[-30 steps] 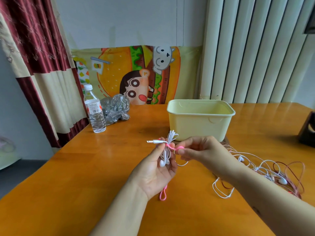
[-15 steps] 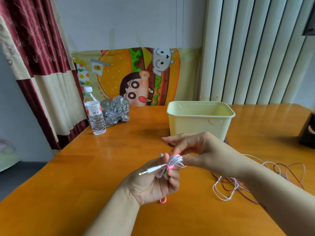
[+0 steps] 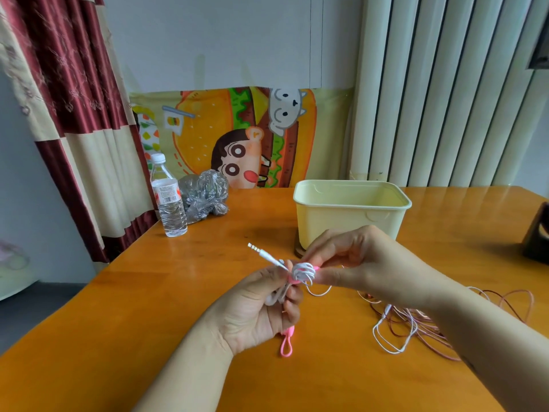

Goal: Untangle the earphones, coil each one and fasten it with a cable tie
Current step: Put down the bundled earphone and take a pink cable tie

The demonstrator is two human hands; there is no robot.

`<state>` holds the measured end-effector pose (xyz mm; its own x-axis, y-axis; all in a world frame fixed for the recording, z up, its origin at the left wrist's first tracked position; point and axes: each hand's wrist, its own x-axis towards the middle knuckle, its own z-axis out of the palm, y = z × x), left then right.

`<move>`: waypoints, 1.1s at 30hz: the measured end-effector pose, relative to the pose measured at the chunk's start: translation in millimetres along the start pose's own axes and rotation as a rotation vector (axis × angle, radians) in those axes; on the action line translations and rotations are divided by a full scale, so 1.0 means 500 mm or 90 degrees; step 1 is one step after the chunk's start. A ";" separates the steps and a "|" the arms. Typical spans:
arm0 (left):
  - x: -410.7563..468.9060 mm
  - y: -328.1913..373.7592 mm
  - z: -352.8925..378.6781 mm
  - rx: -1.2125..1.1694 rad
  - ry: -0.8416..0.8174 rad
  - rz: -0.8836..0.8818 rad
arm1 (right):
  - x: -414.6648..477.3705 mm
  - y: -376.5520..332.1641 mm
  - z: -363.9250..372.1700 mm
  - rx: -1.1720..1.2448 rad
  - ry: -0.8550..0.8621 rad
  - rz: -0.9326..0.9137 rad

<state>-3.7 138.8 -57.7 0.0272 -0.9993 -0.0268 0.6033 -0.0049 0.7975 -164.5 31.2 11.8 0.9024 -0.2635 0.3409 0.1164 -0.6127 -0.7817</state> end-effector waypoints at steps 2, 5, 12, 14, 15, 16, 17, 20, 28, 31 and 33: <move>-0.008 0.007 0.018 -0.060 -0.002 0.006 | 0.000 0.004 0.003 0.016 0.007 0.009; -0.011 0.017 0.035 -0.077 0.022 0.023 | 0.001 0.006 0.005 0.063 0.014 0.035; -0.006 0.011 0.039 -0.076 0.048 0.029 | 0.010 0.013 0.019 0.198 0.091 0.080; -0.002 0.002 0.045 -0.038 0.085 0.054 | 0.015 0.020 0.017 0.233 0.136 0.116; -0.001 -0.002 0.046 0.017 0.116 0.078 | 0.016 0.024 0.016 0.244 0.156 0.136; 0.004 -0.006 0.042 0.096 0.150 0.114 | 0.017 0.028 0.015 0.254 0.171 0.153; 0.007 -0.009 0.040 0.189 0.186 0.152 | 0.017 0.031 0.015 0.263 0.179 0.169; 0.011 -0.009 0.048 0.379 0.202 0.226 | 0.017 0.039 0.022 0.277 0.181 0.201; 0.040 -0.019 0.075 0.193 0.309 0.264 | 0.021 0.034 0.036 0.069 0.162 0.169; 0.041 -0.016 0.080 0.119 0.306 0.251 | 0.021 0.029 0.030 0.019 0.143 0.161; 0.041 -0.015 0.079 0.134 0.298 0.263 | 0.020 0.027 0.022 0.013 0.120 0.164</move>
<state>-39.2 116.7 -40.4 0.5955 -0.7988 0.0856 0.3009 0.3206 0.8981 -149.3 28.4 -1.3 0.8108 -0.5424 0.2201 -0.0951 -0.4932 -0.8647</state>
